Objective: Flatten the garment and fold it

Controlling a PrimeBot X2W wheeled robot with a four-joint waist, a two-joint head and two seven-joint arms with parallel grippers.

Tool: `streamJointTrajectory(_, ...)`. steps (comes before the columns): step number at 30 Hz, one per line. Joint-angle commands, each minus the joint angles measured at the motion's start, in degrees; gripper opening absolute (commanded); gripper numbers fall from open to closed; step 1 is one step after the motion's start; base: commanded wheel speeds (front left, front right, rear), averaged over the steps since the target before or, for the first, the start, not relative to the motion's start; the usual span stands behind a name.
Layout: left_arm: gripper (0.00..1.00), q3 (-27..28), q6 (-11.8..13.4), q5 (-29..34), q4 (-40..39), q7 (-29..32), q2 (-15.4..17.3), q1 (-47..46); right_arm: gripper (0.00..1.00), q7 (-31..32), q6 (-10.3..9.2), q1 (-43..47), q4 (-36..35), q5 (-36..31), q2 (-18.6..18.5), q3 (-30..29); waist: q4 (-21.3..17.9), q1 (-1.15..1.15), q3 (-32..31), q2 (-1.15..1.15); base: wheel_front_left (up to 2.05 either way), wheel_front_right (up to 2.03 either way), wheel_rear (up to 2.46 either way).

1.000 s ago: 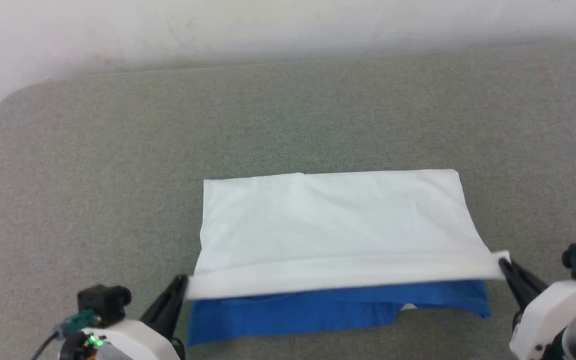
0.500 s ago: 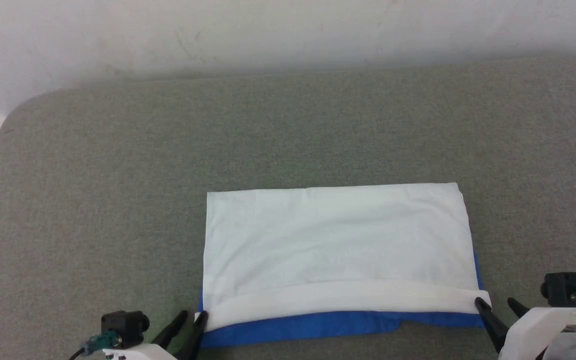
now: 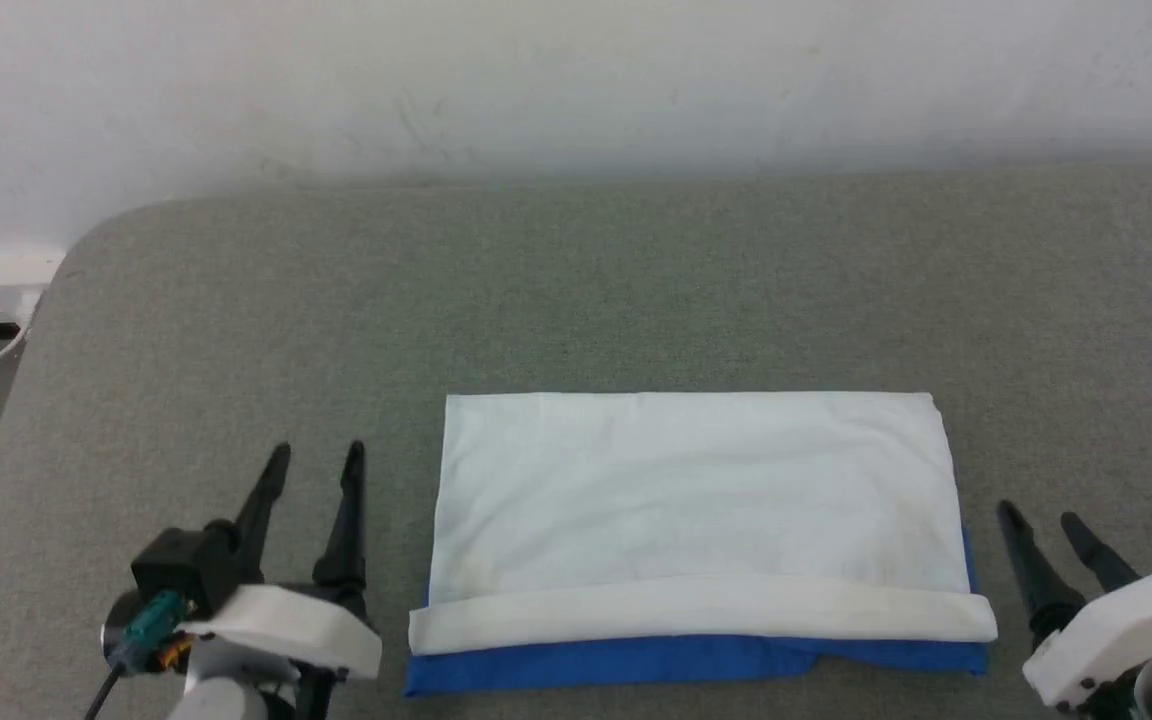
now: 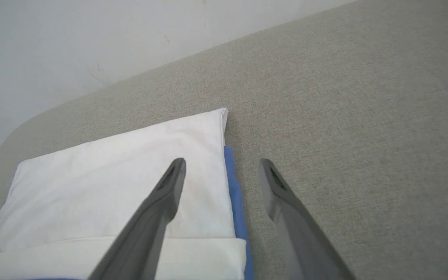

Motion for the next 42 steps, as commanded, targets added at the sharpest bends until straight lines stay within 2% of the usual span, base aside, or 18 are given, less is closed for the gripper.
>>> streamJointTrajectory(1,1.0,0.8,0.62,1.73,-0.31,-0.55,-0.55,-1.58,1.0,-0.87,-0.05,-1.81,1.18,0.1,0.24,-0.71,0.2,0.0,-0.13,0.0,0.0,0.0,0.0)
streamJointTrajectory(6,1.0,3.66,1.49,8.97,-1.67,-0.64,-2.42,-4.2,1.0,-3.6,-0.05,-7.05,10.06,3.43,0.29,-1.31,0.53,0.0,0.22,0.0,0.0,0.0,0.0)
streamJointTrajectory(12,1.0,6.59,0.13,12.29,-0.86,-0.65,-5.06,-5.06,1.0,-1.86,-0.05,-13.18,22.55,2.69,0.3,-1.38,0.7,0.0,1.12,0.0,0.0,0.0,0.0)
streamJointTrajectory(18,1.0,8.8,-1.71,14.1,0.32,-0.66,-7.12,-5.29,1.0,4.12,-0.05,-17.14,31.67,-0.02,0.31,0.31,1.07,0.0,1.4,0.0,0.0,0.0,0.0)
streamJointTrajectory(21,1.0,9.65,-2.55,14.78,0.67,-0.66,-7.77,-5.26,1.0,8.88,-0.05,-17.57,34.27,-2.25,0.31,0.91,1.27,0.0,1.37,0.0,0.0,0.0,0.0)
streamJointTrajectory(23,1.0,10.2,-3.18,15.1,1.04,-0.66,-8.14,-5.31,1.0,11.83,-0.05,-17.52,35.13,-1.41,0.31,1.51,1.43,0.0,1.25,0.0,0.0,0.0,0.0)
streamJointTrajectory(24,1.0,10.46,-3.46,15.27,1.19,-0.66,-8.32,-5.31,0.95,13.06,-0.05,-17.41,35.2,-0.81,0.31,2.16,1.47,0.0,1.19,0.0,0.0,0.0,0.0)
streamJointTrajectory(25,1.0,10.72,-3.72,15.42,1.31,-0.66,-8.49,-5.3,0.49,13.76,-0.05,-17.28,34.81,-0.21,0.31,2.94,1.49,0.0,1.16,0.0,0.0,0.0,0.0)
streamJointTrajectory(26,1.0,10.98,-3.96,15.57,1.41,-0.66,-8.63,-5.25,0.35,13.93,-0.05,-17.13,34.18,0.57,0.31,3.47,1.48,0.0,1.13,0.0,0.0,0.0,0.0)
streamJointTrajectory(27,1.0,11.27,-4.19,15.74,1.49,-0.66,-8.74,-5.21,0.08,13.59,-0.05,-16.93,33.31,0.94,0.31,3.76,1.45,0.0,1.09,0.0,0.0,0.0,0.0)
streamJointTrajectory(28,1.0,11.56,-4.39,15.89,1.56,-0.66,-8.86,-5.17,0.0,13.19,-0.05,-16.7,32.38,0.88,0.31,3.9,1.41,0.0,1.06,0.0,0.0,0.0,0.0)
streamJointTrajectory(32,1.0,12.51,-5.03,16.5,1.78,-0.66,-9.41,-4.98,0.0,11.24,-0.05,-15.84,28.4,-1.43,0.31,2.02,1.22,0.0,0.97,0.0,0.0,0.0,0.0)
streamJointTrajectory(42,1.0,13.65,-5.96,17.66,1.53,-0.66,-10.55,-5.02,0.0,8.78,-0.05,-14.83,19.79,-14.7,0.31,-10.81,0.94,0.0,1.45,0.0,0.0,0.0,0.0)
